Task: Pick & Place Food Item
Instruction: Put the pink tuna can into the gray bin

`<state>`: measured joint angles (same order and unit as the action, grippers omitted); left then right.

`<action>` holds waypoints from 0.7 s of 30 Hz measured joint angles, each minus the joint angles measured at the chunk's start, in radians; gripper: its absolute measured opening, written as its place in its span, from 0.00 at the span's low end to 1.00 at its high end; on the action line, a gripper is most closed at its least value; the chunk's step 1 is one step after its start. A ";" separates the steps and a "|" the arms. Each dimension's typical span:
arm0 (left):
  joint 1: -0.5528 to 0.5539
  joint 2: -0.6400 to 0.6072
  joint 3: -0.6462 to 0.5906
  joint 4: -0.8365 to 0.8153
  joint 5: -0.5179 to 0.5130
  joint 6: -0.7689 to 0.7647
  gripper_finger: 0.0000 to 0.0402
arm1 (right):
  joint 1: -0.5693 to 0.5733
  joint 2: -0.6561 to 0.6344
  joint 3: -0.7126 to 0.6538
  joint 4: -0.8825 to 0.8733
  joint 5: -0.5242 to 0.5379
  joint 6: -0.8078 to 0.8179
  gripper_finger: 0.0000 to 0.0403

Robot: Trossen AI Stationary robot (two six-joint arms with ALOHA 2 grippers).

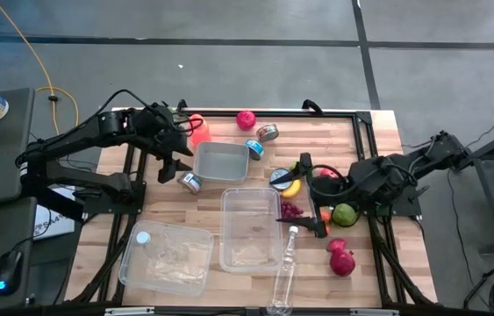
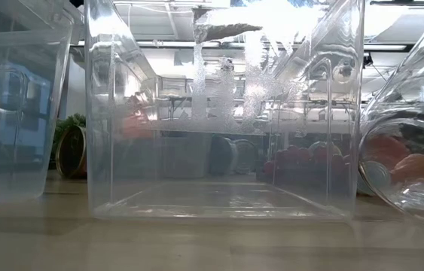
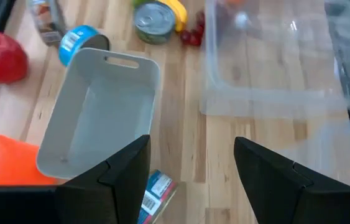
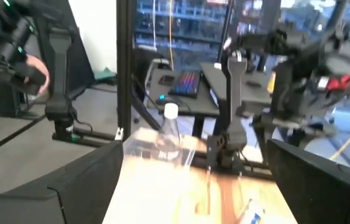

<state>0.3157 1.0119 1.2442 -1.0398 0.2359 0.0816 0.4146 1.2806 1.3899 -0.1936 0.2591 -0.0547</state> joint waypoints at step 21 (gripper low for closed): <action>-0.006 0.003 0.000 -0.001 -0.101 -0.161 0.62 | -0.005 0.000 0.000 -0.045 0.000 0.033 0.95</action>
<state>0.3092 1.0153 1.2442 -1.0412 0.1349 -0.0793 0.4095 1.2808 1.3899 -0.2383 0.2588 -0.0219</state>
